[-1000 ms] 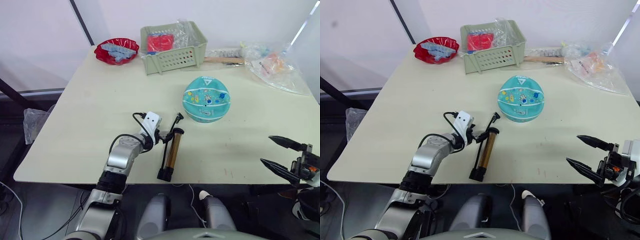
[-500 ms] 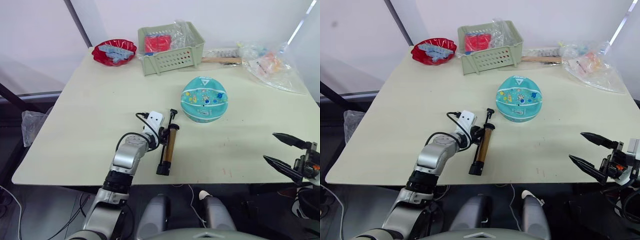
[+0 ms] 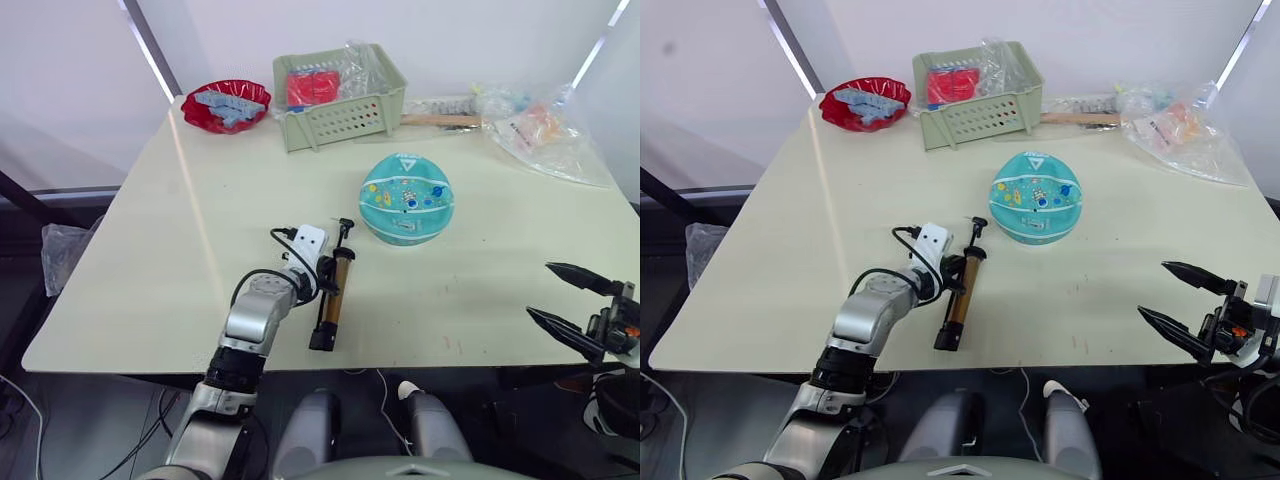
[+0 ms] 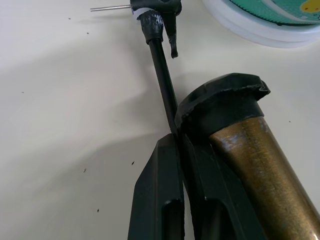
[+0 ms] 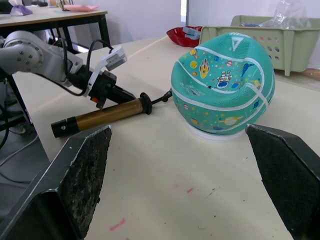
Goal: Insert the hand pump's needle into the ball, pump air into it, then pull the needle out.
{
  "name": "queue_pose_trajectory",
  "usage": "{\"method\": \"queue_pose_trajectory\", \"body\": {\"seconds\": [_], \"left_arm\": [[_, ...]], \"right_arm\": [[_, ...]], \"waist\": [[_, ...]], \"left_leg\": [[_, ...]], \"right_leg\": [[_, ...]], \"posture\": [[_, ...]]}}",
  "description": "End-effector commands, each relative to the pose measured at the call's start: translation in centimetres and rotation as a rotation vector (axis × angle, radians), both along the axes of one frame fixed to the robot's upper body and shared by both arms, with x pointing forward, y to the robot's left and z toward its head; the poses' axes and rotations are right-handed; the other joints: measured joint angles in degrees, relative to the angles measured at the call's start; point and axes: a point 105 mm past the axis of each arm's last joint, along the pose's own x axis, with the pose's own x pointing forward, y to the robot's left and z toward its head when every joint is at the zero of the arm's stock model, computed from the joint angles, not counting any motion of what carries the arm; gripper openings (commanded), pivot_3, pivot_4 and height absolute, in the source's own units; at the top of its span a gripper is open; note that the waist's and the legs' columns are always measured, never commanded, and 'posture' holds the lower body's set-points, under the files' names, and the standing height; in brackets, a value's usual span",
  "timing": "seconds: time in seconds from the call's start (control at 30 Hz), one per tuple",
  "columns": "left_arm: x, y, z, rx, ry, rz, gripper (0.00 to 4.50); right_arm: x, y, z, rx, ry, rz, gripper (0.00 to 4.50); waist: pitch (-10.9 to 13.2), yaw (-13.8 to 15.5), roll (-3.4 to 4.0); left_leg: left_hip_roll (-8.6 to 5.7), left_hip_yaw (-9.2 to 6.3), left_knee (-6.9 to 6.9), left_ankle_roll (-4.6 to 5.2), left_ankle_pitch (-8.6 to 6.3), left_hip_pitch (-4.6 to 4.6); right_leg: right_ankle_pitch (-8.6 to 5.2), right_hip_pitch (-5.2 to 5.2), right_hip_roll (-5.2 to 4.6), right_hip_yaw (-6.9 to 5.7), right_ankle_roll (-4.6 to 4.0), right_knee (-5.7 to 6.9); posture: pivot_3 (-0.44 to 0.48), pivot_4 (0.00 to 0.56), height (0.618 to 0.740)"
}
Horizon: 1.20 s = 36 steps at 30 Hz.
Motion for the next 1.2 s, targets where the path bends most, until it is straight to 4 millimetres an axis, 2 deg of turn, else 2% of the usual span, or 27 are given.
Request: {"method": "queue_pose_trajectory", "body": {"seconds": [0.03,0.3,0.53,0.7,1.03,1.2], "left_arm": [[0.0,1.6,0.5,0.052,-0.067,0.023,0.10],[0.0,2.8,2.1,0.016,-0.191,0.073,0.10],[0.3,2.8,3.9,-0.055,-0.296,0.097,0.10],[0.3,1.8,5.3,-0.107,-0.368,0.046,0.10],[-0.6,1.3,6.0,-0.140,-0.429,-0.057,0.10],[-1.6,0.3,6.7,-0.168,-0.474,-0.177,0.10]], "right_arm": [[-0.1,0.1,1.3,0.006,-0.060,-0.004,4.50],[-0.2,0.3,1.3,0.028,-0.067,-0.012,4.50],[-0.2,0.5,1.3,0.044,-0.071,-0.018,4.50],[-0.2,0.9,1.5,0.062,-0.079,-0.018,4.50],[-0.1,1.6,1.6,0.089,-0.084,-0.018,4.50],[0.0,1.9,1.8,0.106,-0.087,-0.014,4.50]], "waist": [[0.0,0.0,0.00],[0.0,0.5,-0.01],[0.0,0.6,-0.02],[0.0,0.6,-0.02],[0.0,0.5,-0.02],[0.0,0.5,-0.01]], "left_leg": [[0.00,0.00,0.00,0.00,0.00,0.00],[-0.01,-0.02,0.02,0.00,0.00,-0.08],[-0.04,-0.10,0.05,0.00,0.00,-0.17],[-0.05,-0.11,0.06,0.00,0.00,-0.18],[-0.06,-0.11,0.06,0.01,0.00,-0.19],[-0.05,-0.11,0.06,0.01,0.00,-0.19]], "right_leg": [[0.00,0.00,0.00,0.01,-0.01,0.00],[0.00,-0.03,-0.05,-0.02,-0.01,-0.01],[0.00,-0.04,-0.08,-0.09,-0.01,-0.04],[0.00,-0.05,-0.08,-0.10,-0.01,-0.05],[0.00,-0.05,-0.07,-0.11,-0.01,-0.05],[0.00,-0.05,-0.07,-0.11,-0.01,-0.06]], "posture": [[0.000,0.150,0.737],[0.000,0.150,0.737],[0.000,0.150,0.737],[0.000,0.150,0.737],[0.000,0.150,0.737],[0.000,0.150,0.737]]}}
